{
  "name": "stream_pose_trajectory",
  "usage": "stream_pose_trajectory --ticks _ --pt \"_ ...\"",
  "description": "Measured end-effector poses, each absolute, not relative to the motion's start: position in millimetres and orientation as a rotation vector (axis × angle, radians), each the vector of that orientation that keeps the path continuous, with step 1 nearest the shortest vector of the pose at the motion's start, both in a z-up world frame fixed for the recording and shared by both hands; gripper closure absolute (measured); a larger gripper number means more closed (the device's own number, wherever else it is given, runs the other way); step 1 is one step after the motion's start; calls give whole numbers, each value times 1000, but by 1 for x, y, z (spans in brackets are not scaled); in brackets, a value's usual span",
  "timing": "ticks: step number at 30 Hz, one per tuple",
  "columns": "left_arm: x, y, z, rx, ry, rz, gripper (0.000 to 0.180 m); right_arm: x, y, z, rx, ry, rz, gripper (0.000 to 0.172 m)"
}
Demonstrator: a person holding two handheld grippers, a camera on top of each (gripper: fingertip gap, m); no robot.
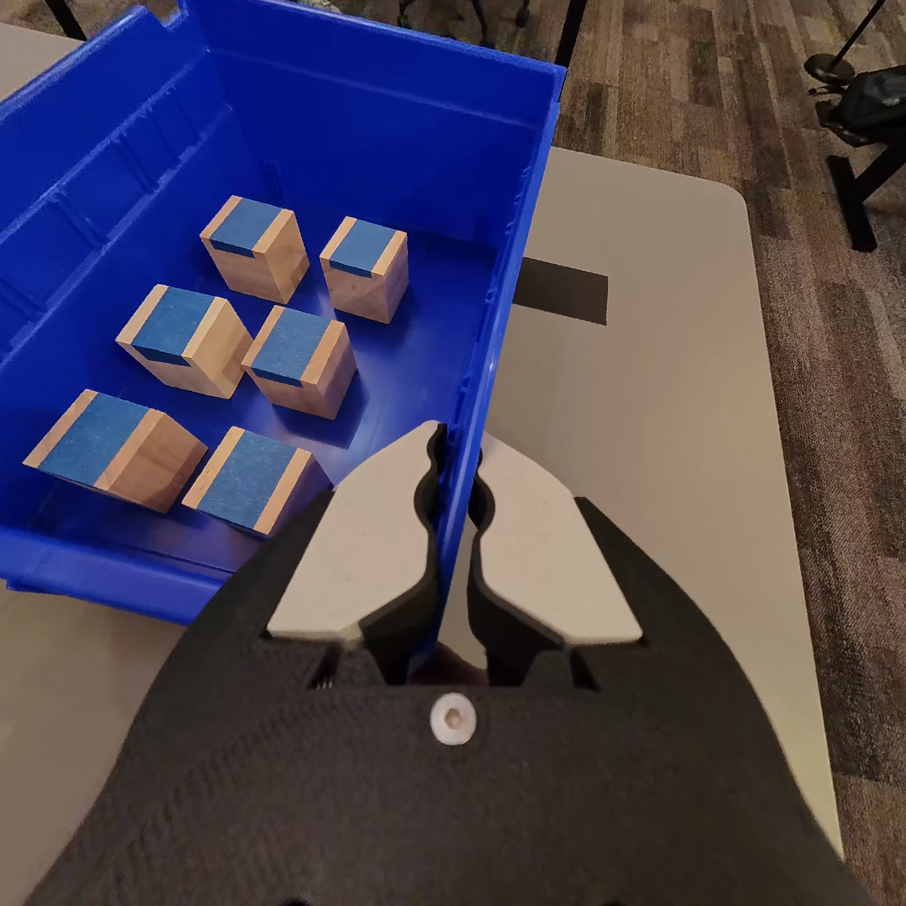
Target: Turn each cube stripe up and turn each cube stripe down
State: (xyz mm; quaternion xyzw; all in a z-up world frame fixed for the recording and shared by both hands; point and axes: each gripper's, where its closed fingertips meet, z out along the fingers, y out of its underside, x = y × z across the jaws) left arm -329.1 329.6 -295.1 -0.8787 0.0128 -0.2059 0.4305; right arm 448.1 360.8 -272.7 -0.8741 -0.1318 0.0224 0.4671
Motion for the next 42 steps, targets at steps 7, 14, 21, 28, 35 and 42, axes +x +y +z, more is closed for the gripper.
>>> stream_pose_trajectory --ticks 7,14,21,28,35,42 --pt "-346 314 -272 -2197 60 -467 175 448 337 -261 -2200 -330 79 165" --pt "-370 279 -239 -2171 54 -440 175 446 288 -248 -2267 -385 126 166" --pt "-396 227 -211 -2096 -26 -424 174 426 227 -237 -2314 -504 173 166" --pt "-414 171 -197 -2021 -114 -407 174 400 169 -225 -2350 -676 219 166" --pt "-423 123 -196 -1948 -217 -409 174 346 132 -225 -2311 -838 309 166" --pt "-414 83 -209 -1857 -331 -503 173 268 112 -230 -2231 -970 393 166"
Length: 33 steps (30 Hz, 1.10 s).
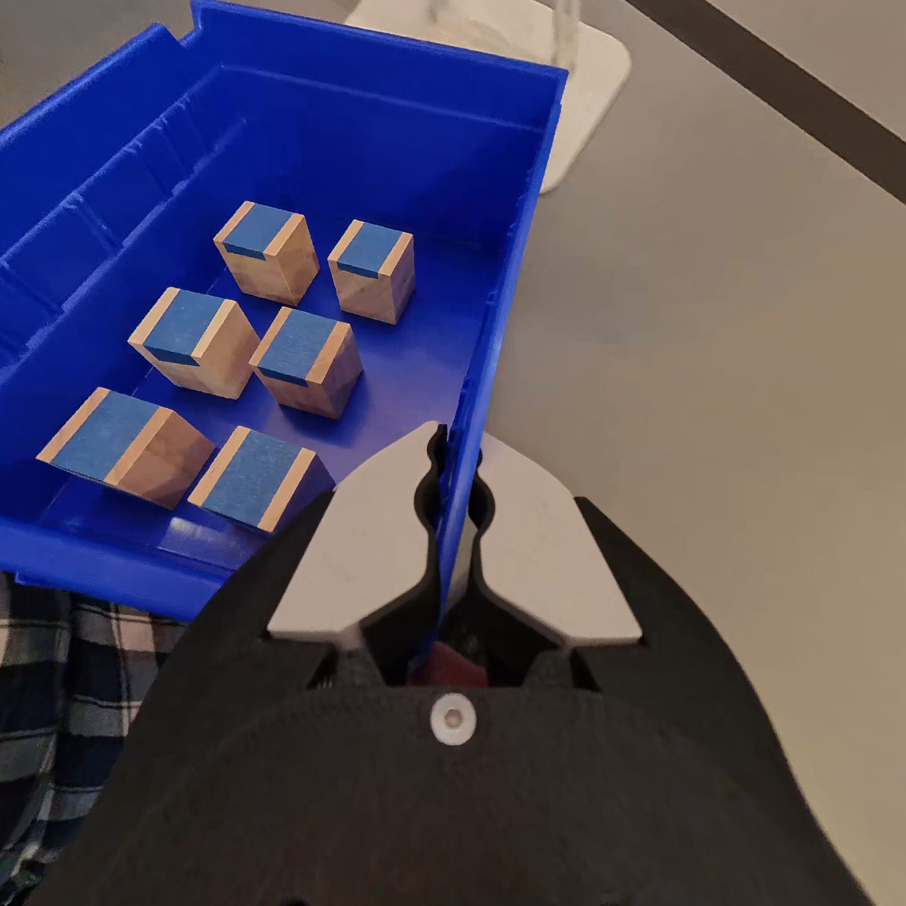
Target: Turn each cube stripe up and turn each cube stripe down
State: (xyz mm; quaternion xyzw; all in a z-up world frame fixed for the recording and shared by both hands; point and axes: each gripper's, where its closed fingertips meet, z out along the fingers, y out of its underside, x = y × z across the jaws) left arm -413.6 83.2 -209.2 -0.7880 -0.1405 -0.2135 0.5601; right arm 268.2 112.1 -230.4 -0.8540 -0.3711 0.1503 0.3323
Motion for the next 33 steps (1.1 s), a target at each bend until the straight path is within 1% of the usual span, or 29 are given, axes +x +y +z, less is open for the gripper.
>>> stream_pose_trajectory --ticks 5,16,26,33 --pt "-419 67 -215 -1794 -376 -525 173 197 111 -235 -2159 -1090 462 165" --pt "-454 49 -206 -1654 -408 -505 173 46 134 -247 -2024 -1239 539 165" --pt "-467 52 -218 -1632 -433 -510 173 -59 181 -260 -1978 -1164 556 165" --pt "-481 49 -220 -1614 -456 -487 173 -120 230 -273 -1985 -986 495 165"
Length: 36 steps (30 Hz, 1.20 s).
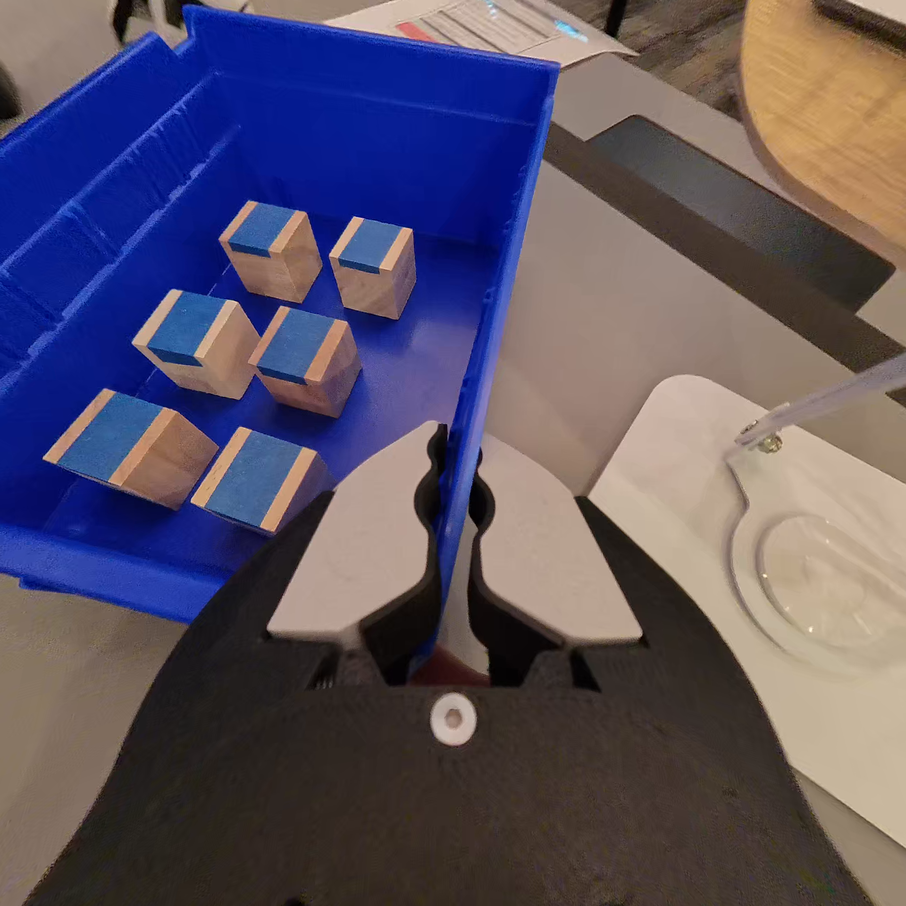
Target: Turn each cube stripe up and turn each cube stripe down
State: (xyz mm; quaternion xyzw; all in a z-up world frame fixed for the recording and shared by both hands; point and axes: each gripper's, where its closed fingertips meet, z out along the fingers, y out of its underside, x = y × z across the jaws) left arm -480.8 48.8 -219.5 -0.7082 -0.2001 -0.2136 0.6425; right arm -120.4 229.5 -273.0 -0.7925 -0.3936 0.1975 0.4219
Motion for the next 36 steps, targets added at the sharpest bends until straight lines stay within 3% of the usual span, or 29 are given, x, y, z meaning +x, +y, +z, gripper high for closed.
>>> stream_pose_trajectory --ticks 3,8,12,14,18,21,23,36 --pt "-487 47 -220 -1600 -470 -489 173 -134 237 -281 -1963 -952 437 164" --pt "-499 41 -218 -1583 -484 -469 172 -112 228 -252 -1828 -998 329 139" --pt "-506 37 -216 -1568 -497 -450 172 -112 169 -220 -1574 -1331 415 127" --pt "-505 38 -216 -1557 -507 -461 172 -128 123 -230 -1447 -1603 517 134" --pt "-499 41 -214 -1551 -501 -483 172 -155 99 -275 -1281 -1919 359 123" --pt "-498 39 -210 -1550 -488 -464 172 -174 101 -300 -1244 -2024 258 125" --pt "-501 36 -208 -1542 -496 -455 172 -184 105 -312 -1240 -2062 198 139" --pt "-513 31 -208 -1505 -529 -441 172 -268 163 -319 -1562 -1810 129 139"
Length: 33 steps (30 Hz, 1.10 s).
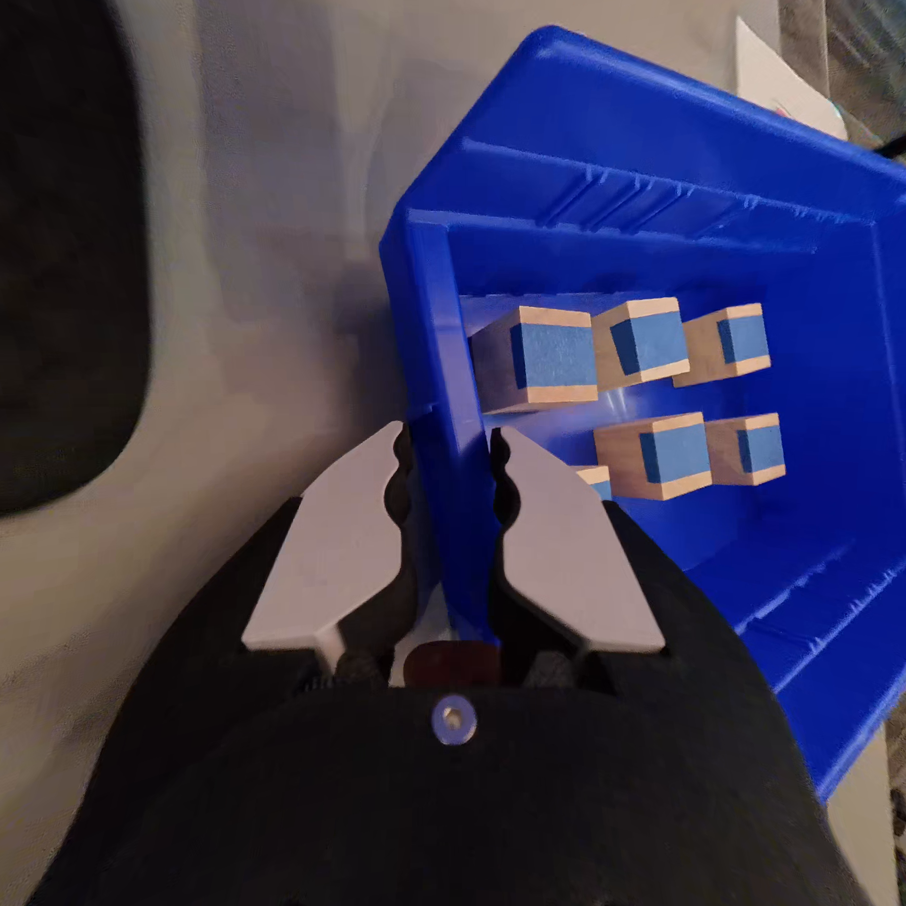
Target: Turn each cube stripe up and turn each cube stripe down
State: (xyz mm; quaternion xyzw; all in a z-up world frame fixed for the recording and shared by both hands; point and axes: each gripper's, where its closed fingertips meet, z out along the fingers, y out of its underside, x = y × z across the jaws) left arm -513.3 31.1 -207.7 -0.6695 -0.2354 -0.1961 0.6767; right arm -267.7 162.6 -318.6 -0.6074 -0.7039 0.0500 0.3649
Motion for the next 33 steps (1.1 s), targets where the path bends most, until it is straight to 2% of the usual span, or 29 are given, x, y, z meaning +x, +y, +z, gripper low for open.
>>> stream_pose_trajectory --ticks 8,9,10,11,15,20,23,26,27,33 --pt "-518 30 -204 -1491 -525 -424 172 -308 220 -319 -1679 -1710 101 139" --pt "-517 30 -202 -1487 -519 -426 172 -308 220 -317 -1693 -1708 110 125" --pt "-517 31 -199 -1482 -511 -427 172 -307 219 -311 -1718 -1677 126 99" --pt "-516 31 -194 -1474 -499 -424 172 -305 214 -301 -1740 -1650 174 93" --pt "-500 31 -156 -1453 -386 -361 172 -270 176 -228 -1696 -1489 496 95" --pt "-429 42 -91 -1393 -185 -335 172 -165 129 -102 -1557 -1060 943 80" --pt "-353 58 -59 -1359 -55 -357 173 -88 104 -48 -1423 -842 981 73" --pt "-257 76 -42 -1355 77 -415 173 -30 82 -32 -1403 -782 948 65" --pt "-225 83 -41 -1362 105 -432 173 -10 75 -27 -1377 -763 927 71" --pt "-68 120 -38 -1321 240 -650 174 128 45 -4 -1274 -593 727 79"
